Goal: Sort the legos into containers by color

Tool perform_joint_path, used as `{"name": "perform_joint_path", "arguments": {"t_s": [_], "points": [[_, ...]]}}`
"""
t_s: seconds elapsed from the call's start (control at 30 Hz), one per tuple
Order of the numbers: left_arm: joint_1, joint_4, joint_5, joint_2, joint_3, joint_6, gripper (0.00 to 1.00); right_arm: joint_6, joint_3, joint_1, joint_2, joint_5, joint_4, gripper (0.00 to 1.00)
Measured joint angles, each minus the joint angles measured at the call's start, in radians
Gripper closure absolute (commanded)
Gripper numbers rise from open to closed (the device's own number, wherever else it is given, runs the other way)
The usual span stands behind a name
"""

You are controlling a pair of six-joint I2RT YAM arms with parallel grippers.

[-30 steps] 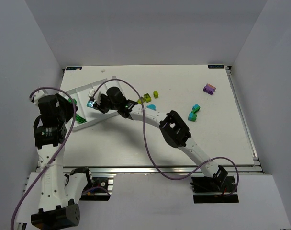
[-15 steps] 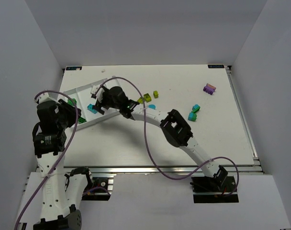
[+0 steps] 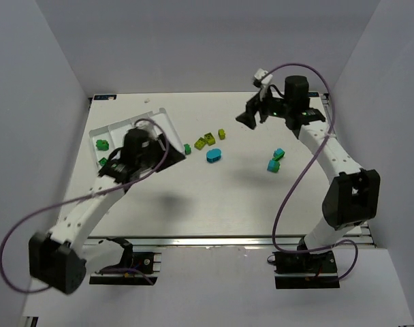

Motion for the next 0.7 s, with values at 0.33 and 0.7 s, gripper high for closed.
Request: {"name": "perform_joint_path", "arguments": {"t_s": [0.33, 0.7], "points": [[-0.381, -0.066, -0.182, 0.699, 0.549, 0.256, 0.28, -0.374, -0.245, -0.404, -0.117, -0.311, -0.509, 0.4], [-0.402, -0.232, -0.247, 1.141, 0.956, 0.698, 0.27, -0.634, -0.324, -0.441, -0.24, -0.461, -0.702, 0.42]]}}
